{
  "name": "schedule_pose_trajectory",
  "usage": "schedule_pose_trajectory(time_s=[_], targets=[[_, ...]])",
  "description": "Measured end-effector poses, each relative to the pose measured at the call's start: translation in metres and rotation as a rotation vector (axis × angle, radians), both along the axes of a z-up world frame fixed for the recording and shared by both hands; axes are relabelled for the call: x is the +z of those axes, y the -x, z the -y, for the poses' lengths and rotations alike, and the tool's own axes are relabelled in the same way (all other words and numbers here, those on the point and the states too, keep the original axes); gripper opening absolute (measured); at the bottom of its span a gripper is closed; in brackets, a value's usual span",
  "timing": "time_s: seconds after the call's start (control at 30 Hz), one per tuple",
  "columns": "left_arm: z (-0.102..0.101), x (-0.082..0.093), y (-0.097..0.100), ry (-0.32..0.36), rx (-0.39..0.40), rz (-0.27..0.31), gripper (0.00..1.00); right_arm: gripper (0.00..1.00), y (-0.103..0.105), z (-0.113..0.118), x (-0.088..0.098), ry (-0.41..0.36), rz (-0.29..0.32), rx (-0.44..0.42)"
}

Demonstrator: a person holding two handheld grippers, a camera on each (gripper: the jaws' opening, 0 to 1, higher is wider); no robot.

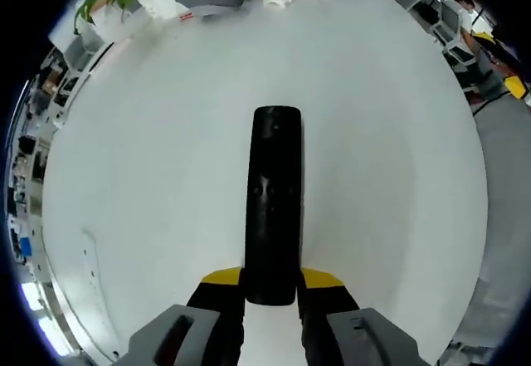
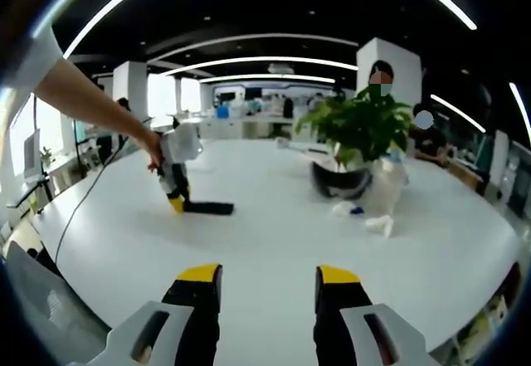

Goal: Press the specified remote control buttons in sequence, fully releasing each button before pressing the next.

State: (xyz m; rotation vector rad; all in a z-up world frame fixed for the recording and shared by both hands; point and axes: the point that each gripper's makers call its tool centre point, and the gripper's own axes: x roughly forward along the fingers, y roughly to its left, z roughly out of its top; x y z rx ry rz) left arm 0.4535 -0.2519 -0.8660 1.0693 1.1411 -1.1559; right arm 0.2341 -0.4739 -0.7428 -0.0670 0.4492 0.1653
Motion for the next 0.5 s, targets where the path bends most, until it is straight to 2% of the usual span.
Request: schedule_pose_trajectory(time_s=[0.03,0.23,0.5], targets=[[0.0,0.0,0.002,-0.011,-0.019,0.0,0.23,0.42,0.0,0.0,0.0,0.0,0.002,0.001],[-0.001,-0.001,0.008,-0.031,-0.013,0.0,0.23,0.42,0.0,0.0,0.0,-0.003,0.003,-0.001],[-0.001,-0.001,0.022,-0.031,-0.01,0.004,0.23,0.41,0.002,-0.001,0.0,-0.003,-0.002,0.004]])
